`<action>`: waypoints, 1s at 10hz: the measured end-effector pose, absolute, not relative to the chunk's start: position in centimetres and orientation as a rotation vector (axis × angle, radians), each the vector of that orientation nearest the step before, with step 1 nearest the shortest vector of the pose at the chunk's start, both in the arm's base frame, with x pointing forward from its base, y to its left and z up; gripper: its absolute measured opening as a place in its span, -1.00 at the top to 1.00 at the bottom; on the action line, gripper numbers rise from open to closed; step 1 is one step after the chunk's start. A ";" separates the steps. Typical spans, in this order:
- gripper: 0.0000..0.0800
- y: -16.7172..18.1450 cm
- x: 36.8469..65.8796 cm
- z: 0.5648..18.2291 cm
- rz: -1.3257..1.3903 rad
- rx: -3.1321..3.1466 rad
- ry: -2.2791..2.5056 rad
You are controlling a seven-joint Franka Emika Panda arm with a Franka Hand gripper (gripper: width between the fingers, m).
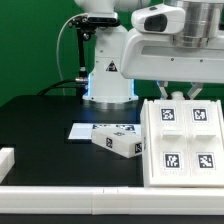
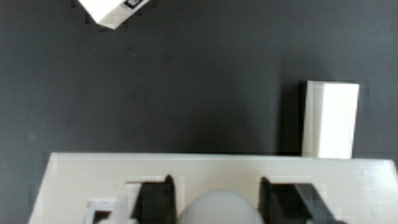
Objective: Assemble cabinet
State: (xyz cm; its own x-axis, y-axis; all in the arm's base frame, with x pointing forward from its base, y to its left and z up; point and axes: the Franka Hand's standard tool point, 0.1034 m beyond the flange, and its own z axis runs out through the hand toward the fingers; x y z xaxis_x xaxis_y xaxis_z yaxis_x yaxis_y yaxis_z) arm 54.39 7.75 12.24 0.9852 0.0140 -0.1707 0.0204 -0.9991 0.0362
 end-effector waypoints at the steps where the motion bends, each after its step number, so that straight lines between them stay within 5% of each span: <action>1: 0.45 7.6 54.0 12.9 -0.316 3.088 0.024; 3: 0.45 7.0 54.8 14.0 -0.392 3.078 0.022; 10: 0.45 6.4 57.8 13.9 -0.633 3.000 -0.018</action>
Offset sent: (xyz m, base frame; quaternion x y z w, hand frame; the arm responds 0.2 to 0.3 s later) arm 0.0360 -0.0157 0.0153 -0.0106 -0.0645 -0.0132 0.9978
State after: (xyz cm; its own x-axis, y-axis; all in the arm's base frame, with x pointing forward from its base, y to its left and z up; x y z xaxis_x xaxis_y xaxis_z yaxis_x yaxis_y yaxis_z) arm 57.76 6.41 13.90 0.9147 -0.0270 -0.4032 0.0043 -0.9971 0.0764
